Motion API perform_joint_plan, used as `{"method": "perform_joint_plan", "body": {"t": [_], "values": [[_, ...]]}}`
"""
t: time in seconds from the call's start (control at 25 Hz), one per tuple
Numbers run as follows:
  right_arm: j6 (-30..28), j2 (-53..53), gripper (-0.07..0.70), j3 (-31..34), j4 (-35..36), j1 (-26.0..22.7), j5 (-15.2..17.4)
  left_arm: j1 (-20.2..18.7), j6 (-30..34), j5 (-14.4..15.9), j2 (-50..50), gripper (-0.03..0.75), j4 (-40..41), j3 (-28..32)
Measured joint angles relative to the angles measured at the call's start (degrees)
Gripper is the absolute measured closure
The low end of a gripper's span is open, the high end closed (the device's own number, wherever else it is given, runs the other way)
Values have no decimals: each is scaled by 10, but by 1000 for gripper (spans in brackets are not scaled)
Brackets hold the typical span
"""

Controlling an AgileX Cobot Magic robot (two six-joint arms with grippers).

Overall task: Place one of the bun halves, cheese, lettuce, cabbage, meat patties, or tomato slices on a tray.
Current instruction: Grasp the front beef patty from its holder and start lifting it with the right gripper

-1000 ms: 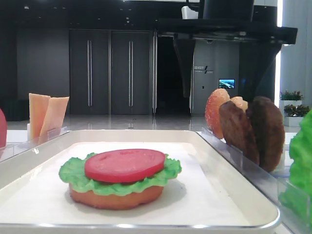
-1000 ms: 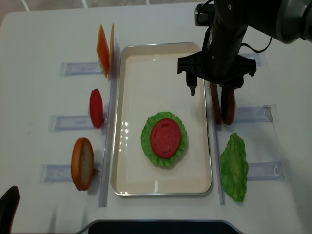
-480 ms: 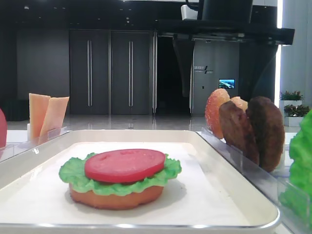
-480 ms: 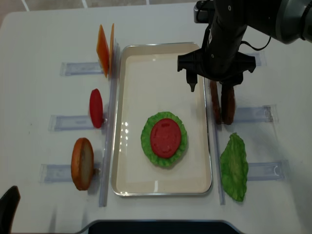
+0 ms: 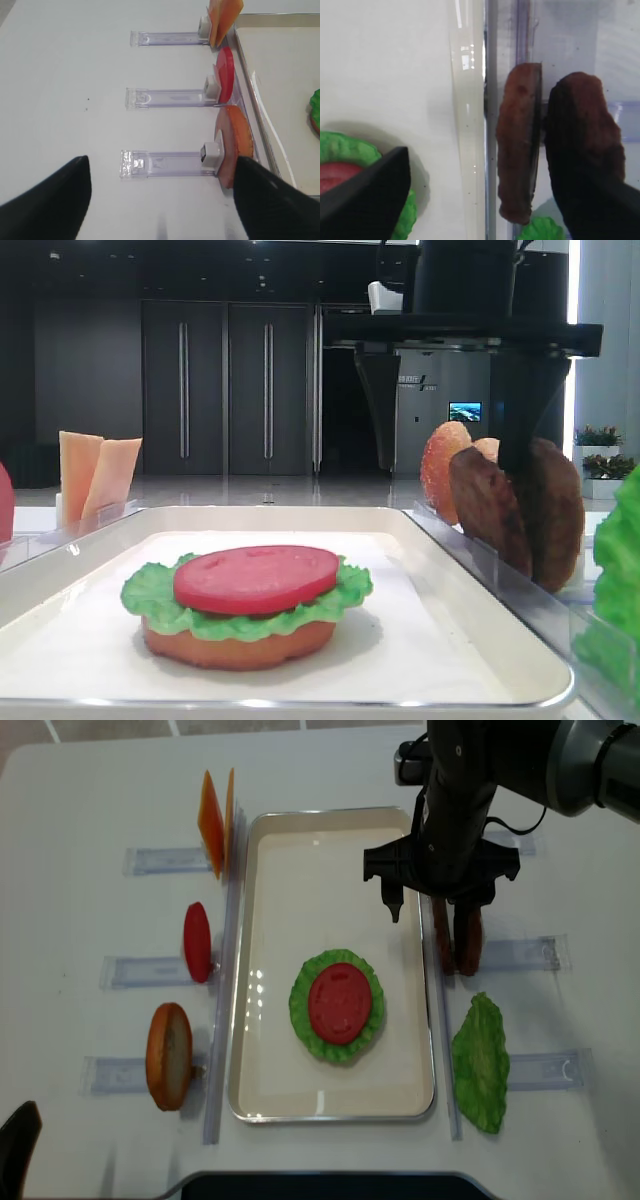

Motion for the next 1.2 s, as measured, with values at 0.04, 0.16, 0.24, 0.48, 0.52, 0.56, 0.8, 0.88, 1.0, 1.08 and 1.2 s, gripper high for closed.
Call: {"method": "perform_joint_plan", "body": {"t": [0.04, 0.16, 0.24, 0.48, 0.52, 0.56, 0.8, 0.88, 1.0, 1.08, 1.2], "values": [[0, 1, 55, 0, -2, 0, -1, 0, 0, 0, 0, 21, 0, 0], [0, 1, 55, 0, -7, 0, -5, 0, 0, 0, 0, 21, 0, 0], [0, 1, 55, 0, -13, 0, -7, 0, 0, 0, 0, 21, 0, 0], [0, 18, 55, 0, -22, 0, 0, 0, 0, 0, 0, 21, 0, 0], [0, 19, 55, 0, -22, 0, 1, 0, 0, 0, 0, 21, 0, 0], [0, 19, 55, 0, -24, 0, 1, 0, 0, 0, 0, 21, 0, 0], [0, 20, 133, 0, -51, 0, 11, 0, 0, 0, 0, 21, 0, 0], [0, 20, 182, 0, -58, 0, 14, 0, 0, 0, 0, 21, 0, 0], [0, 20, 267, 0, -67, 0, 17, 0, 0, 0, 0, 21, 0, 0], [0, 20, 336, 0, -73, 0, 20, 0, 0, 0, 0, 21, 0, 0], [0, 20, 440, 0, -82, 0, 28, 0, 0, 0, 0, 21, 0, 0]]}}
